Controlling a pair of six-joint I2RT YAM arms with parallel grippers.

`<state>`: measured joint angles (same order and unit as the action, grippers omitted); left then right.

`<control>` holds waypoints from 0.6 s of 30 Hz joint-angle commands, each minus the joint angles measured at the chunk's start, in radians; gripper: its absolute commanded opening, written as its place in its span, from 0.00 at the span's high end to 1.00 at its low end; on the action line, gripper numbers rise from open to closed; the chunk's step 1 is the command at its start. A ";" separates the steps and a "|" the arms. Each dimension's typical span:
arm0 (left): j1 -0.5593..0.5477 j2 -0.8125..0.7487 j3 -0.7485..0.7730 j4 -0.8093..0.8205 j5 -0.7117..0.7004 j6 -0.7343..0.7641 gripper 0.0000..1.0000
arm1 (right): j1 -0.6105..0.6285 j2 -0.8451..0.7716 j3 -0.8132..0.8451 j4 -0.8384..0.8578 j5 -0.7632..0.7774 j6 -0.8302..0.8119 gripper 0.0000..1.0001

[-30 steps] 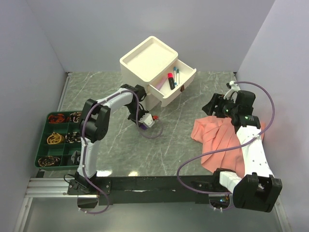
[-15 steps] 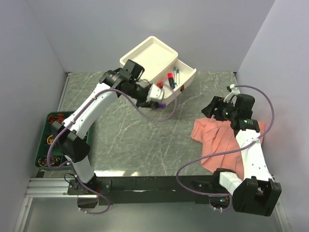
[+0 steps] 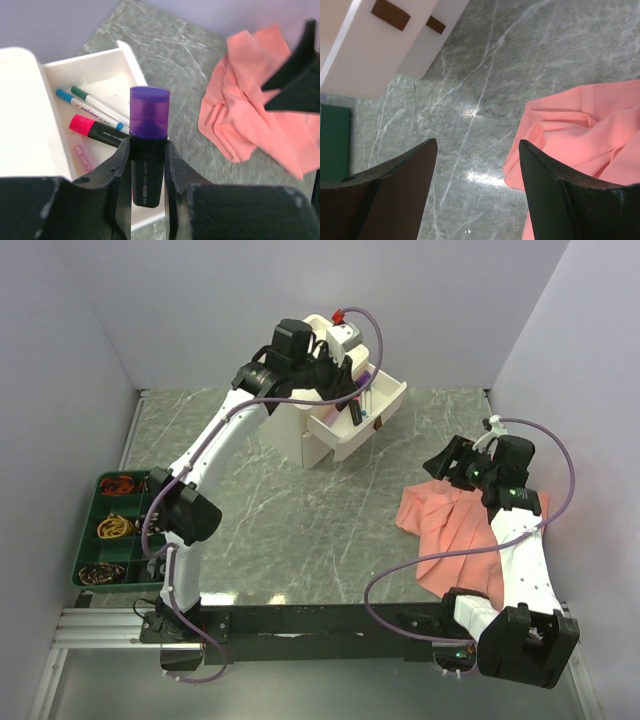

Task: Sort the stationery into containers
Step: Place the pen in the drawer.

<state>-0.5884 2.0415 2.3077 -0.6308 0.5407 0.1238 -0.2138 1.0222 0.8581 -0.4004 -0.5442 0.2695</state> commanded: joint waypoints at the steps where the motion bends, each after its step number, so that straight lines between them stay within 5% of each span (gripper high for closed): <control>1: 0.007 0.032 0.006 0.135 -0.122 -0.207 0.99 | -0.027 -0.031 -0.028 0.038 -0.014 0.037 0.25; 13: 0.009 0.135 -0.004 0.207 -0.182 -0.217 0.97 | -0.048 -0.034 -0.064 0.043 -0.025 0.062 0.25; 18: 0.009 0.103 -0.044 0.235 -0.151 -0.159 0.58 | -0.050 -0.024 -0.060 0.066 -0.060 0.074 0.26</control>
<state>-0.5793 2.1803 2.2784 -0.4683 0.3683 -0.0727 -0.2554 1.0096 0.7929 -0.3946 -0.5575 0.3252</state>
